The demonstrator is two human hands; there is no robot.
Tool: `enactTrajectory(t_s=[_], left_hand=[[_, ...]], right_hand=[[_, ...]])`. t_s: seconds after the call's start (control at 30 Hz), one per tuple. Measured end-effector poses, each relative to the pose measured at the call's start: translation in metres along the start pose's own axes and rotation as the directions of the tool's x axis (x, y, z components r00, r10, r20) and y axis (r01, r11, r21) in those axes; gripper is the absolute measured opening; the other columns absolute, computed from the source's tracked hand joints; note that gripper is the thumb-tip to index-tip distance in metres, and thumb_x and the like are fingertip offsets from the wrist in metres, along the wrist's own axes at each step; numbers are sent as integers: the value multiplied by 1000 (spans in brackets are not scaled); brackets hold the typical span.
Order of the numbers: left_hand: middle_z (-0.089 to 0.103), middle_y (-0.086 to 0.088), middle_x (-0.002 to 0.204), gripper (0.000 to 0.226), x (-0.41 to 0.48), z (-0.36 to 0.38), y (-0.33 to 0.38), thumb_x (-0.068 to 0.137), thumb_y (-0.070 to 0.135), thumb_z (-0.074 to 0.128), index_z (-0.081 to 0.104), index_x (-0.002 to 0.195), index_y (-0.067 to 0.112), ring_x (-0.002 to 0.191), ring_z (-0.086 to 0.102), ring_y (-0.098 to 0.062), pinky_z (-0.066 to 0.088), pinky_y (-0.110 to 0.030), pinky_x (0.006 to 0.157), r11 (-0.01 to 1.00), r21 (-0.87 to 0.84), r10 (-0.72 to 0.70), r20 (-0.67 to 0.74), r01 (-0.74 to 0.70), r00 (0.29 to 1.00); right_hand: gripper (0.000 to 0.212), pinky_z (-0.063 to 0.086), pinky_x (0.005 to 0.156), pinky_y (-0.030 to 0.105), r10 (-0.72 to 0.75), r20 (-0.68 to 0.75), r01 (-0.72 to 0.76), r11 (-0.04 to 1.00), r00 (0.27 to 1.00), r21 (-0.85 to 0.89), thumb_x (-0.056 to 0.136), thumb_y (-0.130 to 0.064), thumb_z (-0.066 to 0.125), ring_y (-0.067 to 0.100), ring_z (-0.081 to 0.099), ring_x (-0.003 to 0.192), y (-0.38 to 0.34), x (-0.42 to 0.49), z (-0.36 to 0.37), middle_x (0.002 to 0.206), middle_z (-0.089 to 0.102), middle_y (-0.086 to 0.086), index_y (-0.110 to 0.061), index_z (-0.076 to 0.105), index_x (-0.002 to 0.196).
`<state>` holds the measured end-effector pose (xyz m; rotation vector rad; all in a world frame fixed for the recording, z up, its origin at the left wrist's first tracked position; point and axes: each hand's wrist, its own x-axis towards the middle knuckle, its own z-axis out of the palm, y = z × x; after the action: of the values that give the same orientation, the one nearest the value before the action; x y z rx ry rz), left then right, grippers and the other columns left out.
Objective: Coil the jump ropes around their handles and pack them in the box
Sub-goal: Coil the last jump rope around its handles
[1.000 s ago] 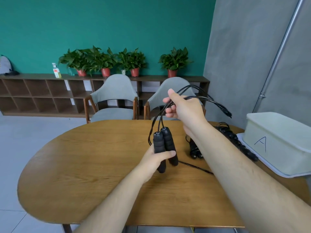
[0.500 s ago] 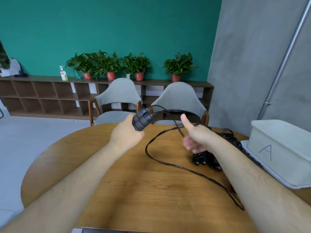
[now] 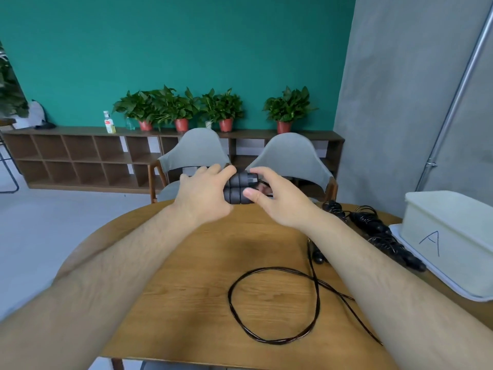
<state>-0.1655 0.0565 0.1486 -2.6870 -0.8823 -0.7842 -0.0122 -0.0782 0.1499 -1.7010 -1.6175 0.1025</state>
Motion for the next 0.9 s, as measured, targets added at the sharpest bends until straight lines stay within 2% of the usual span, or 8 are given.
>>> enactTrajectory(t_s=[0.07, 0.2, 0.33, 0.4, 0.53, 0.67, 0.8, 0.9], left_hand=[[57, 10, 106, 46, -3, -1, -3, 80, 53, 61, 48, 119, 34, 104, 56, -22, 47, -47, 82, 999, 20, 31, 1, -31, 1000], [57, 8, 100, 43, -5, -5, -9, 78, 54, 65, 52, 108, 27, 100, 57, -22, 43, -42, 80, 1000, -2, 31, -24, -31, 999], [61, 7, 100, 49, -2, -13, -12, 76, 56, 69, 57, 113, 26, 99, 58, -21, 45, -38, 82, 997, -30, 70, -44, -71, 997], [59, 9, 103, 54, -3, -18, -15, 78, 56, 73, 57, 121, 27, 100, 53, -15, 44, -33, 85, 982, -145, 123, -10, -123, 992], [58, 15, 107, 57, -4, -29, -20, 81, 46, 75, 50, 131, 38, 102, 52, -7, 44, -28, 87, 926, -340, 188, 42, -163, 981], [64, 18, 106, 49, -2, -38, -17, 78, 39, 76, 55, 123, 40, 102, 60, -5, 50, -30, 88, 864, -482, 154, -26, -147, 988], [66, 20, 108, 50, -1, -45, -8, 81, 29, 81, 59, 126, 33, 103, 63, -2, 48, -22, 89, 780, -608, 100, -109, -146, 989], [70, 15, 113, 52, 4, -48, -3, 83, 23, 82, 59, 129, 30, 107, 66, -2, 51, -22, 93, 668, -736, 20, -132, -112, 991]], right_hand=[[48, 45, 77, 20, 14, -15, -14, 1000, 1000, -15, 101, -41, 55, 2, 58, 87, -2, -2, 3, 95, 56, -20, -23, 42, 144], [53, 49, 73, 22, 30, 10, -30, 998, 1000, 50, 98, -49, 55, 8, 62, 82, 4, -6, 2, 94, 64, -6, -23, 41, 143], [22, 46, 74, 25, 24, -64, -21, 999, 998, 48, 102, -41, 52, 6, 61, 86, 15, -10, -5, 91, 67, -8, -23, 64, 107], [18, 50, 77, 25, 44, -127, -32, 995, 991, 99, 102, -36, 54, 8, 62, 88, 16, -10, -10, 92, 69, -7, -23, 67, 103], [19, 50, 87, 22, 42, -209, -2, 983, 977, 184, 103, -32, 53, 2, 64, 96, 13, -9, -23, 98, 72, -12, -25, 71, 106], [30, 41, 85, 6, 8, -303, 48, 983, 953, 177, 109, -31, 37, -16, 55, 98, 9, -14, -23, 97, 61, -32, -28, 63, 124], [29, 40, 75, 15, -69, -433, 125, 987, 899, 101, 111, -29, 29, -5, 54, 80, 11, -17, -2, 81, 51, -22, -26, 55, 121], [32, 45, 71, 27, 9, -333, 29, 994, 943, 109, 110, -39, 26, 3, 57, 75, 10, -18, 23, 77, 56, -14, -30, 54, 121]])
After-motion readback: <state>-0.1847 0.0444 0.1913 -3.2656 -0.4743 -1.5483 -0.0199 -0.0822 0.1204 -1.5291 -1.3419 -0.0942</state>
